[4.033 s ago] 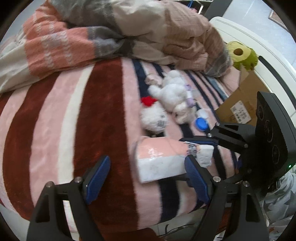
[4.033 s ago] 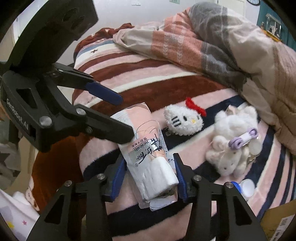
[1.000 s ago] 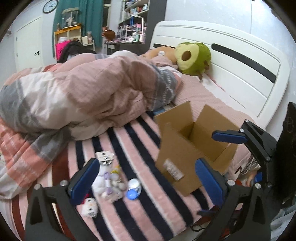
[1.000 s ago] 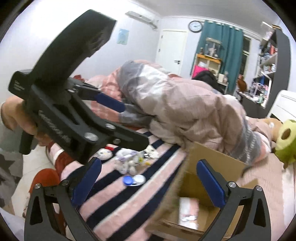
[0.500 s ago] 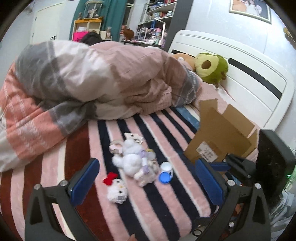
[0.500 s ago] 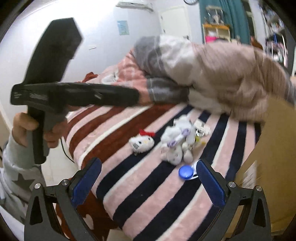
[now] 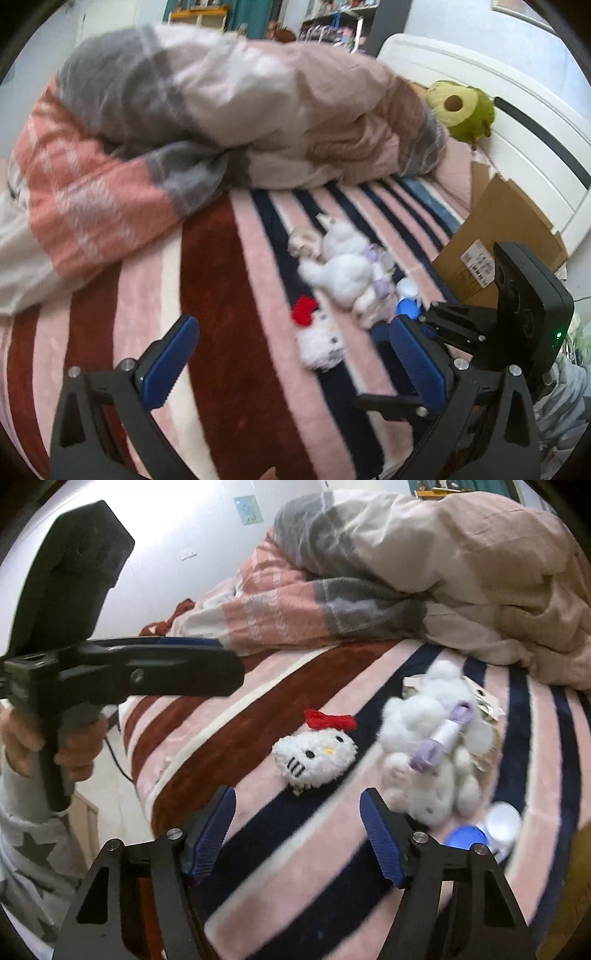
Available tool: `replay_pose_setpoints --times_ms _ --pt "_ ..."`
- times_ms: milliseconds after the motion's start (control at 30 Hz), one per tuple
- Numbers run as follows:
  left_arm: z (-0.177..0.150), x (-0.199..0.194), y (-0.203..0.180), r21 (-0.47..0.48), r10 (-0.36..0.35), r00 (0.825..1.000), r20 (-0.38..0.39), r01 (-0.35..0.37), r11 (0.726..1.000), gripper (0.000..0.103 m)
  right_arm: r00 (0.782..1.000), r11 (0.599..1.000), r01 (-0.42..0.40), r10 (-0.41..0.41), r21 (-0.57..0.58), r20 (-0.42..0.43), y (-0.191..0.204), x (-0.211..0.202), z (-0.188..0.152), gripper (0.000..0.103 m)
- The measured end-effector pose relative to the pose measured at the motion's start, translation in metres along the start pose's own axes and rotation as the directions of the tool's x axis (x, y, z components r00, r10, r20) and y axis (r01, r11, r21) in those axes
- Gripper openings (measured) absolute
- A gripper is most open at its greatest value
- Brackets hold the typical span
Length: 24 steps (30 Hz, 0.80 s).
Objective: Organize objects
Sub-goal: 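Move the right gripper back to the Hello Kitty plush, then grasp the Hello Kitty plush with the right gripper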
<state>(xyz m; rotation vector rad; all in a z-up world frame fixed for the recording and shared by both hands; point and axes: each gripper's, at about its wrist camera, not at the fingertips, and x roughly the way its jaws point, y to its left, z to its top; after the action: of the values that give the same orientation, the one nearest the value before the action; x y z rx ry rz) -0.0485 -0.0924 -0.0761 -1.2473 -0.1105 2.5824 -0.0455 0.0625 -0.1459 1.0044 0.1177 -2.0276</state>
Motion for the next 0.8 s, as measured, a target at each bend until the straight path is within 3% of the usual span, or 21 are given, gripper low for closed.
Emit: replay_pose_setpoints --times_ms 167,233,400,667,800 --pt "-0.008 0.007 0.011 -0.002 0.066 0.997 -0.038 -0.066 0.998 0.103 0.999 1.000 0.029 -0.029 -0.009 -0.031 0.000 0.027 0.009 0.059" --pt "-0.011 0.007 0.014 -0.006 0.052 0.998 -0.043 -0.052 0.999 0.103 0.998 0.999 0.047 -0.048 -0.020 -0.041 0.000 0.036 0.012 0.057" --pt "-0.016 0.005 0.022 -0.058 -0.015 0.998 -0.068 0.011 0.998 0.102 0.996 0.996 0.079 -0.081 -0.034 -0.038 0.001 0.041 0.015 0.036" --pt "-0.017 -0.005 0.020 -0.072 -0.043 0.997 -0.062 0.038 0.997 0.102 0.997 0.995 0.071 -0.071 -0.073 -0.002 0.010 0.027 0.016 0.032" --pt "-0.013 -0.013 0.010 -0.071 -0.096 0.994 -0.050 0.092 0.993 0.102 0.998 0.993 0.049 -0.045 -0.103 0.037 0.020 0.008 0.019 0.032"
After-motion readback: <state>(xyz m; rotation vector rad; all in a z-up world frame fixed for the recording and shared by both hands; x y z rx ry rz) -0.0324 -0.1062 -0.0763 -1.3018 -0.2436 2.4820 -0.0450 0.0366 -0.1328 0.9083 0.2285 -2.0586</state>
